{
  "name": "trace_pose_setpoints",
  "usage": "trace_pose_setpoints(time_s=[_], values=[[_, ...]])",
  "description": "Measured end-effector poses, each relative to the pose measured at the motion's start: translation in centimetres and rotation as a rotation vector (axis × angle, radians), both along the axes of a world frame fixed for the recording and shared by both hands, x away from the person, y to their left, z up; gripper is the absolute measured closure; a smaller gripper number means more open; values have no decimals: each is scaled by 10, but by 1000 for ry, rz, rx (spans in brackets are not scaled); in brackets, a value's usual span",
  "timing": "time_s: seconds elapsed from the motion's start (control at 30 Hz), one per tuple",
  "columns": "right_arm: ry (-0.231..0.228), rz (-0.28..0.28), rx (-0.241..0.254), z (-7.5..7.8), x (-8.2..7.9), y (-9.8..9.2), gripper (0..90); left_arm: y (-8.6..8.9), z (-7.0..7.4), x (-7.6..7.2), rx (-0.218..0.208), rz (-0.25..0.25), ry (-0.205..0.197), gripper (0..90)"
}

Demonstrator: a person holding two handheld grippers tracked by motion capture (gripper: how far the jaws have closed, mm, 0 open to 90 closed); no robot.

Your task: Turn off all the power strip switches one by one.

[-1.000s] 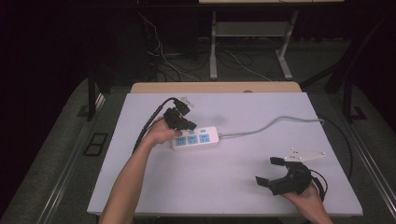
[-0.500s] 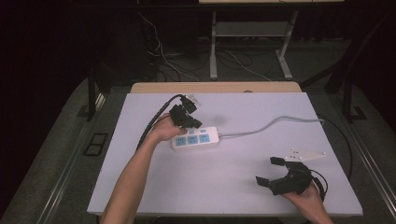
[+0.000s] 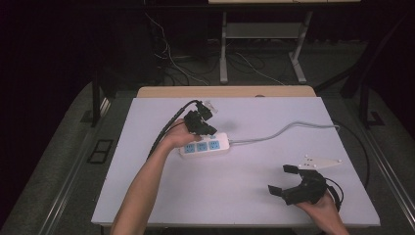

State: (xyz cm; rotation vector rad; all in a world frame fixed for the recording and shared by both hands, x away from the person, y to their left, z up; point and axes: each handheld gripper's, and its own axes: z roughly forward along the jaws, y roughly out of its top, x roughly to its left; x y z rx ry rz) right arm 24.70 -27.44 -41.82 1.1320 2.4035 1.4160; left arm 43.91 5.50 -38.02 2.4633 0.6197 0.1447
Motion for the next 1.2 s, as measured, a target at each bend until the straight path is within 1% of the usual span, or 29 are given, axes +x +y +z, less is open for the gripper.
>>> trace_pose_setpoints(time_s=[0.13, 0.47, 0.53, 0.63, 0.67, 0.73, 0.77, 0.9, 0.97, 1.2], values=[[1, 0, -1, 0, 0, 0, 4, -1, -3, 1, -4, 6, 3, 890], [0, 2, -6, -1, 0, 0, 4, -3, -13, 4, 0, 3, 13, 890], [1, 1, -6, -1, 0, 0, 4, -4, -16, 4, -4, 10, 16, 890], [2, 2, -8, -1, 0, 0, 4, -3, -18, 6, 4, 13, 20, 890], [2, 2, -8, -1, 0, 0, 4, -3, -19, 6, 0, 19, 23, 890], [3, 3, -9, -1, 0, 0, 4, -2, -21, 7, 7, 22, 20, 890], [2, 4, -9, -1, 0, 1, 4, -2, -22, 7, 1, 29, 22, 890], [1, 4, -9, -1, 0, 1, 4, -1, -24, 8, 2, 34, 28, 890], [2, 3, -9, -1, 1, 0, 4, 0, -25, 8, -6, 41, 32, 890], [1, 2, -10, -1, 0, 1, 4, -1, -25, 8, -9, 52, 31, 890]])
